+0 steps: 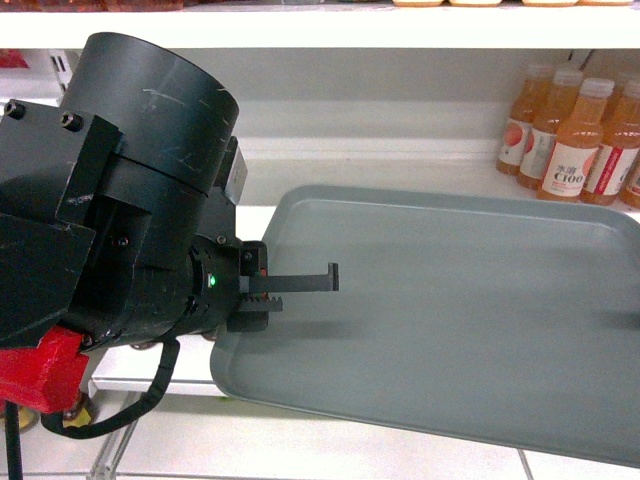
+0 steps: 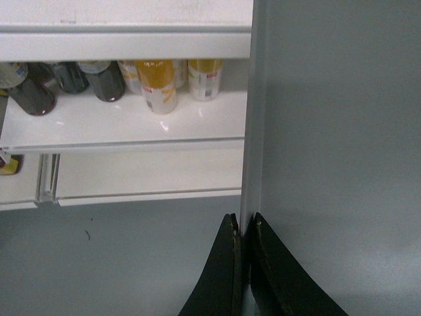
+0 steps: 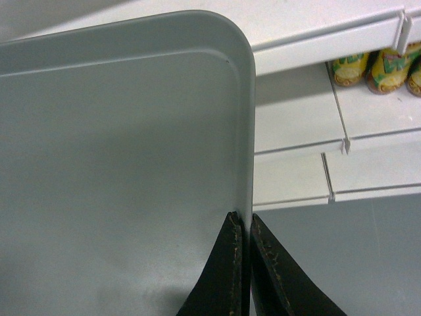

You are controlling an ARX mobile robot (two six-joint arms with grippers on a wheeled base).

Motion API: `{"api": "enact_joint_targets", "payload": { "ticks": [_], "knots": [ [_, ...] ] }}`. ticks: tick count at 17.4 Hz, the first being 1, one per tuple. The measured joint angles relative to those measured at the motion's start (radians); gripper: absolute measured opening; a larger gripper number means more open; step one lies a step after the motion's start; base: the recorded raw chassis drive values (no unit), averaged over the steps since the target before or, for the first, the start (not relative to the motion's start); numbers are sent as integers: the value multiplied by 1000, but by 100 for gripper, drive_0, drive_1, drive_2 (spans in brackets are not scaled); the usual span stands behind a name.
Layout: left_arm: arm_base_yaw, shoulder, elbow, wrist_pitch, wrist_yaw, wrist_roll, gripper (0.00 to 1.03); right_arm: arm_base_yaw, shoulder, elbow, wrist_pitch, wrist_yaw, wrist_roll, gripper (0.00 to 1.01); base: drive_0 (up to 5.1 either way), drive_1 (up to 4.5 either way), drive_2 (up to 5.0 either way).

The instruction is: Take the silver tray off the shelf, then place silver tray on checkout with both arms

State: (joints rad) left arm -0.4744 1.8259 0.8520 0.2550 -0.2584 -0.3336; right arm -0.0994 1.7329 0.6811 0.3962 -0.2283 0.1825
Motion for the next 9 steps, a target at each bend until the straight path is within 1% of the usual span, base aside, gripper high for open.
{"api": "enact_joint_targets", "payload": {
  "ticks": [9],
  "knots": [
    [-3,0,0,0,-5,0,3,0,0,0,1,3,0,2,8,-419,435]
  ]
}}
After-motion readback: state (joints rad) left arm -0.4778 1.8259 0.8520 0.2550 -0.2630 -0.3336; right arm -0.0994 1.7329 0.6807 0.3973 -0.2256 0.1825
